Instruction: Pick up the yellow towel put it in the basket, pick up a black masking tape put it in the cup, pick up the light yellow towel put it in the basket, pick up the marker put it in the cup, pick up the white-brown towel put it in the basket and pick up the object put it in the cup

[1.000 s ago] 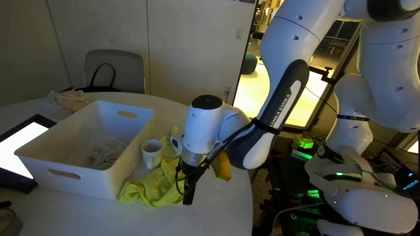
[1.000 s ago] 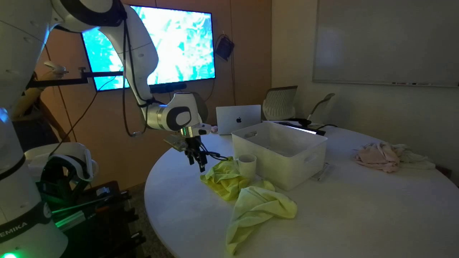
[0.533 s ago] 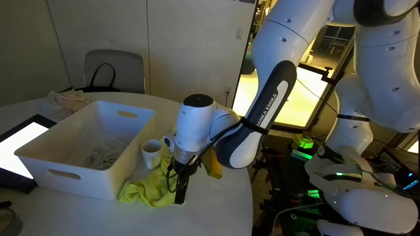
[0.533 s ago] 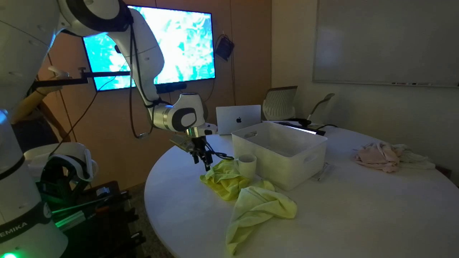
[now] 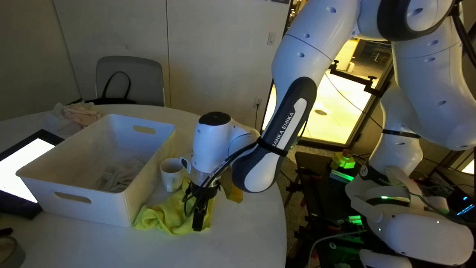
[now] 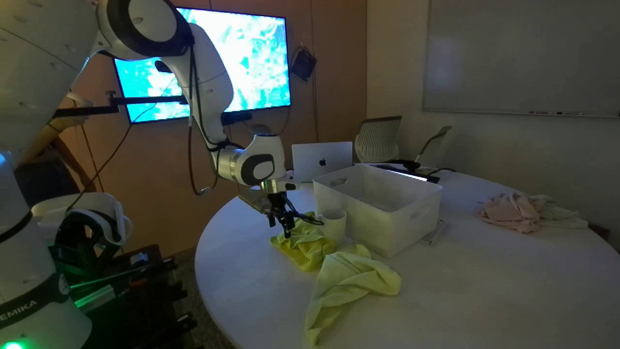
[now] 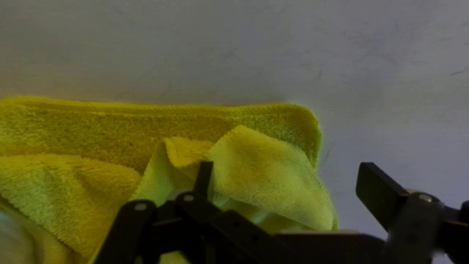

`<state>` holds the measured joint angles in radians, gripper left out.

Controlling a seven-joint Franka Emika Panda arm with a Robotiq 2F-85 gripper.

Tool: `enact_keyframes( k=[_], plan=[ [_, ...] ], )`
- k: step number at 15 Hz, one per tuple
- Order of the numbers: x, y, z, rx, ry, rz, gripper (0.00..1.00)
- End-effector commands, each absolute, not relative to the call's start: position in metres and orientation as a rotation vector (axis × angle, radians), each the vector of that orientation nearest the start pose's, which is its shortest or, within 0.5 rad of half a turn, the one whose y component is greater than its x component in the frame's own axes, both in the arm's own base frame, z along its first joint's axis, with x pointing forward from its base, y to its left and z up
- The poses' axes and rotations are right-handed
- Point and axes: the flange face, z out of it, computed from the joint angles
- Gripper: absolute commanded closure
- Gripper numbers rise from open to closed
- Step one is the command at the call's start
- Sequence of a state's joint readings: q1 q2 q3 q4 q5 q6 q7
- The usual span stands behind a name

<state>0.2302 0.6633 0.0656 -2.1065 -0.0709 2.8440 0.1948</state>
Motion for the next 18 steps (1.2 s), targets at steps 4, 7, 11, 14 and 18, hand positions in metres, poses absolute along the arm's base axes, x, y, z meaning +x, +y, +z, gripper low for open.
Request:
enact_keyframes(
  k=[4,7,11,14,18],
  plan=[
    [0.559,0.174,0.096,-3.094,-0.239,-0.081,0.09],
    [0.561,0.174,0.092,-3.099,-0.24,-0.071,0.12],
    [0.563,0.172,0.09,-3.103,-0.23,-0.058,0.25],
    [0.564,0.17,0.088,-3.107,-0.223,-0.05,0.45],
    [0.565,0.167,0.094,-3.11,-0.221,-0.067,0.8]
  ],
)
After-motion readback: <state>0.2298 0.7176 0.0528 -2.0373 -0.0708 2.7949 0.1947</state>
